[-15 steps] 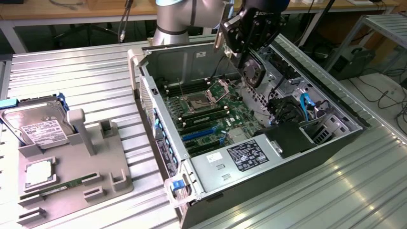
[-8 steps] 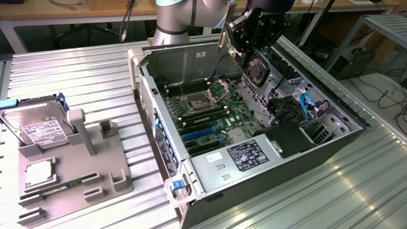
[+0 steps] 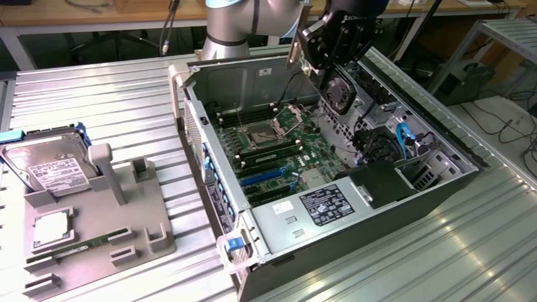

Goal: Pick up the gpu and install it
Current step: 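Insert the gpu into the slot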

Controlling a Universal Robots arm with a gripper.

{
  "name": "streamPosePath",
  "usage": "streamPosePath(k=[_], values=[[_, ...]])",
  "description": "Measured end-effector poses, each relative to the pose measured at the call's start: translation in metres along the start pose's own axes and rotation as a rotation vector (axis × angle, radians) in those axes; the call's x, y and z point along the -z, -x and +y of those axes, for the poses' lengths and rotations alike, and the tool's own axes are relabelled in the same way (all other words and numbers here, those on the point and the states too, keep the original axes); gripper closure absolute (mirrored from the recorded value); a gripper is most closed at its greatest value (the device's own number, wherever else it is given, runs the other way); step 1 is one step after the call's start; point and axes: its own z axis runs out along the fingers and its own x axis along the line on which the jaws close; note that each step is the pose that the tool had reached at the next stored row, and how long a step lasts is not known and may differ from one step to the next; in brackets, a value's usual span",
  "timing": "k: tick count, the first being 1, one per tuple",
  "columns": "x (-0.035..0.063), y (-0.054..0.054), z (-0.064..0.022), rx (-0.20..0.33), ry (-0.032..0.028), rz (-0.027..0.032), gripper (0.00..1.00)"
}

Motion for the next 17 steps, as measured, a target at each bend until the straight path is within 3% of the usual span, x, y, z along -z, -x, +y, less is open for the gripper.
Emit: streamPosePath(k=[5, 17], values=[[0.0, 0.0, 0.0, 0.003, 0.0, 0.0001, 0.72], [0.0, 0.0, 0.0, 0.098, 0.0026, 0.0036, 0.72]])
